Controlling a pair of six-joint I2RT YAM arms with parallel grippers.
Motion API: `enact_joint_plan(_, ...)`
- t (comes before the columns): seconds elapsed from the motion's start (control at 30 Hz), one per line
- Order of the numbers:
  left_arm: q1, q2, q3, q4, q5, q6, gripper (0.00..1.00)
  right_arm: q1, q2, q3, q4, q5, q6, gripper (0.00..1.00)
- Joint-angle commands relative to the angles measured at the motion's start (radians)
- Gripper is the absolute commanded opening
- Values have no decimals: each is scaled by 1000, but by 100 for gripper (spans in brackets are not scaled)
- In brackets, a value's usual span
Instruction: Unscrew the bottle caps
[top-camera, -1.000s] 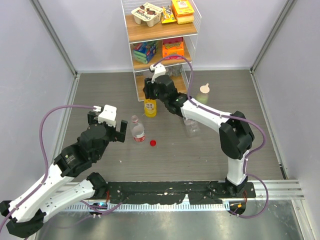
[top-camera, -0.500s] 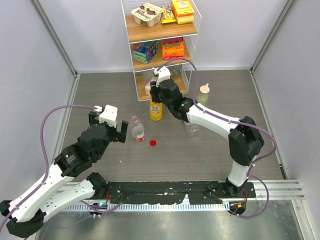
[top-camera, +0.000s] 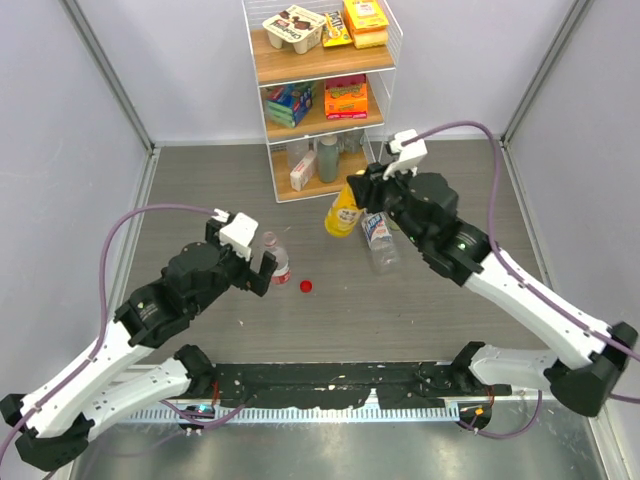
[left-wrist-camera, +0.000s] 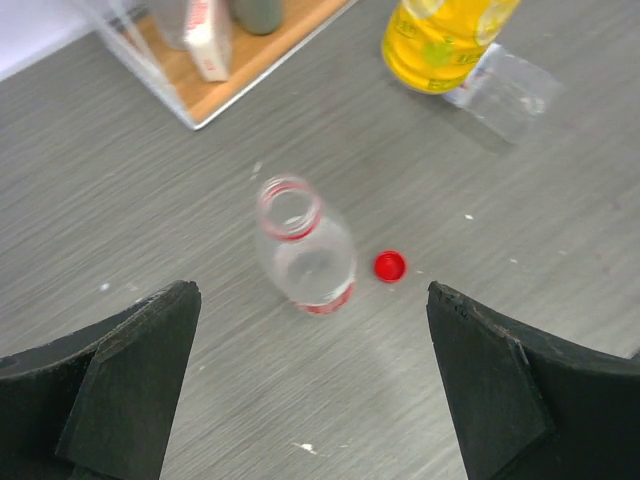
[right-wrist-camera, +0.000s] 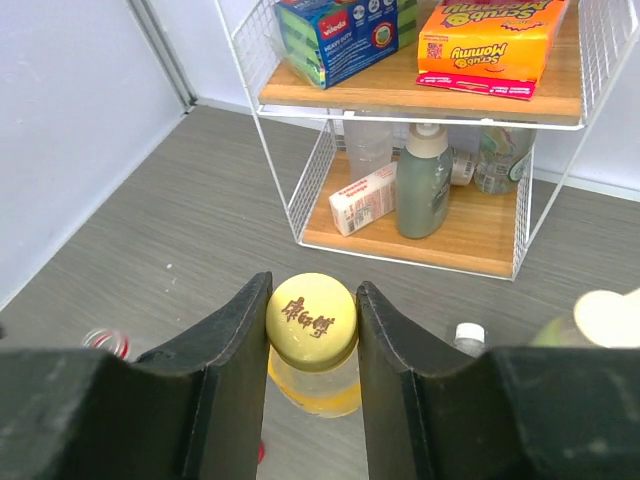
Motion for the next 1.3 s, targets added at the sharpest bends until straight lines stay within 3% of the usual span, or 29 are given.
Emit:
enact_joint_plan(0.0,3,68,98,57,233,-2,100,3,-107,-35,-97,-64,37,2)
enact_joint_plan(0.3,3,128,121,188,523,-43,100,2,-241,-54,-183,-191,95,2)
enact_joint_plan(0.67,3,211,102,345,766,-66,100,2,-291,-49,-211,-421,179,1)
enact_joint_plan(1.0,3,280,77,403,847,-80,100,2,-307,-51,-143,-538,259,1)
enact_joint_plan(1.27,3,283,13,454,879,-118,98,2,-310,-34,-133,-547,277,1)
